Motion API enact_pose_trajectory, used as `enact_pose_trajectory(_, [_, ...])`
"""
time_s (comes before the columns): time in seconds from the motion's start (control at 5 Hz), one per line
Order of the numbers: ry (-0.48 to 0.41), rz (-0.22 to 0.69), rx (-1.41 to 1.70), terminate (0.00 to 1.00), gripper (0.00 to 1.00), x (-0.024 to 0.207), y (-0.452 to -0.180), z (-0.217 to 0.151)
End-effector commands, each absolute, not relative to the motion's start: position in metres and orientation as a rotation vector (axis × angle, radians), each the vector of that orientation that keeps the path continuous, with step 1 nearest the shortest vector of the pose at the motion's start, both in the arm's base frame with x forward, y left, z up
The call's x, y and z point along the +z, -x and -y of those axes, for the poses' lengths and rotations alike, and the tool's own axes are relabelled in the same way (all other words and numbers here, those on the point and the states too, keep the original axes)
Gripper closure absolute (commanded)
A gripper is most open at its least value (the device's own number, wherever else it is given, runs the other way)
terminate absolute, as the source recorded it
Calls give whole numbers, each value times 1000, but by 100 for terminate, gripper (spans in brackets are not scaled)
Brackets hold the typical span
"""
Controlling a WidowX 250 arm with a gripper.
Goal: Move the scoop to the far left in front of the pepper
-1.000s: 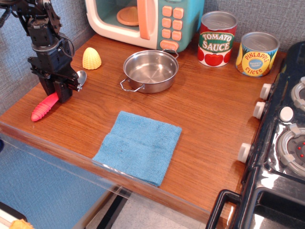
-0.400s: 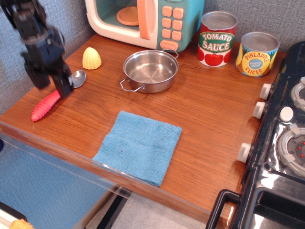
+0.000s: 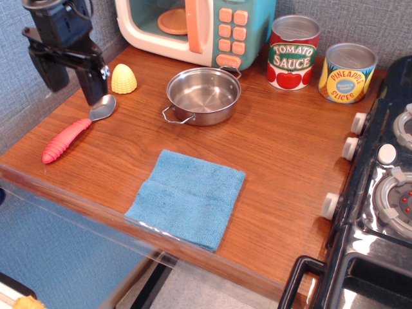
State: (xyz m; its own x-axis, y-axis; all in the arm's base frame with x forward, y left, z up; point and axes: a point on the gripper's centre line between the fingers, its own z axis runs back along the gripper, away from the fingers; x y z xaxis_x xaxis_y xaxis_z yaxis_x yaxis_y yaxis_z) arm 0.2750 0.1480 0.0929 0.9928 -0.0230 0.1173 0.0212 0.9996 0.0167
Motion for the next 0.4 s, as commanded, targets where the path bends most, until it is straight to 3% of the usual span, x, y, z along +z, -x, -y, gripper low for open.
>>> enact_pose_trajectory(0.0, [-62,144,-30,0,0,113,-275,-145])
enact_pose_trajectory(0.2, [-62,144,-30,100,0,113,-275,-145])
